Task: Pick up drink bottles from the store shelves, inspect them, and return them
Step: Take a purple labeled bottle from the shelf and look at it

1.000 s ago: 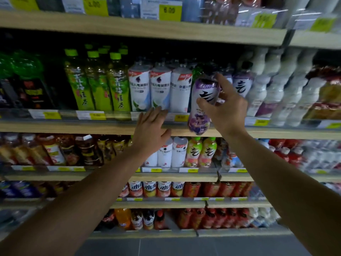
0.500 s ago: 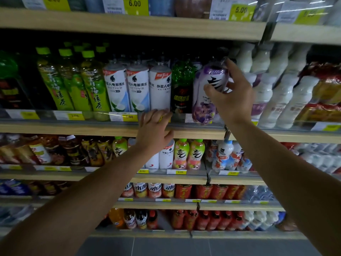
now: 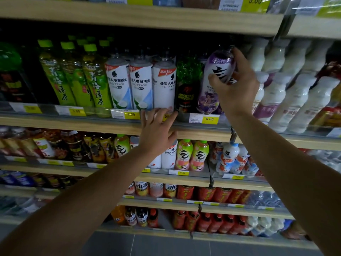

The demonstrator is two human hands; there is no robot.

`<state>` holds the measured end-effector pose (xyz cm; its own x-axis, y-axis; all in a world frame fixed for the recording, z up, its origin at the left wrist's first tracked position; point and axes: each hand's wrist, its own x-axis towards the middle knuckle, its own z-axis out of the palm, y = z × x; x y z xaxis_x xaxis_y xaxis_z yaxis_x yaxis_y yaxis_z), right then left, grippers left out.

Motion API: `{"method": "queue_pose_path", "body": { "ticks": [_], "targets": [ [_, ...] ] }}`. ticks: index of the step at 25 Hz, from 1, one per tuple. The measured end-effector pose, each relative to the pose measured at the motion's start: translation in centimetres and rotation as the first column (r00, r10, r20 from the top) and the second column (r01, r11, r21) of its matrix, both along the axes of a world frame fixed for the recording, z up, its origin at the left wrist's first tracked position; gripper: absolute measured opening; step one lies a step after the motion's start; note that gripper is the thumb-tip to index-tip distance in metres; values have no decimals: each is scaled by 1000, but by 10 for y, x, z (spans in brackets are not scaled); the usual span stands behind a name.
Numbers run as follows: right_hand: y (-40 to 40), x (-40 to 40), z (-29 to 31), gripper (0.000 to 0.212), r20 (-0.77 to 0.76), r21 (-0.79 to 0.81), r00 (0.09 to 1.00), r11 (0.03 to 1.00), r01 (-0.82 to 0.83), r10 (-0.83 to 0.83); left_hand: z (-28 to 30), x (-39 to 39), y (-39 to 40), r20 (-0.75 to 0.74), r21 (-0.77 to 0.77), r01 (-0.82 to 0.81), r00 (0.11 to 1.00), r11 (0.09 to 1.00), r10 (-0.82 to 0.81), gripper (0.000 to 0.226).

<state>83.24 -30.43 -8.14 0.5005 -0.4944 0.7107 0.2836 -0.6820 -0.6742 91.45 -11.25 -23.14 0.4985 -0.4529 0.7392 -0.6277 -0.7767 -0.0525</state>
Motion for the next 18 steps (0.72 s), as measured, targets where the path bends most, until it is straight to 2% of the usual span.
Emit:
{"method": "queue_pose_path", "body": {
  "ticks": [8,14,18],
  "targets": [
    [-8,6,-14,71,115,-70,993,997,-14,22,-2,-1,-3,55,-52,-4,998,999,7,55],
    [-2,21,-28,73,15,2,1000,1000,-7,7,0,-3,-3,25,-57,-16,1000,998,17,55],
    [-1,32,-42,72,-66,-32,997,999,29,-31,-1,-3,-1,0,-28,-16,1000,999,16,58]
  ]
}}
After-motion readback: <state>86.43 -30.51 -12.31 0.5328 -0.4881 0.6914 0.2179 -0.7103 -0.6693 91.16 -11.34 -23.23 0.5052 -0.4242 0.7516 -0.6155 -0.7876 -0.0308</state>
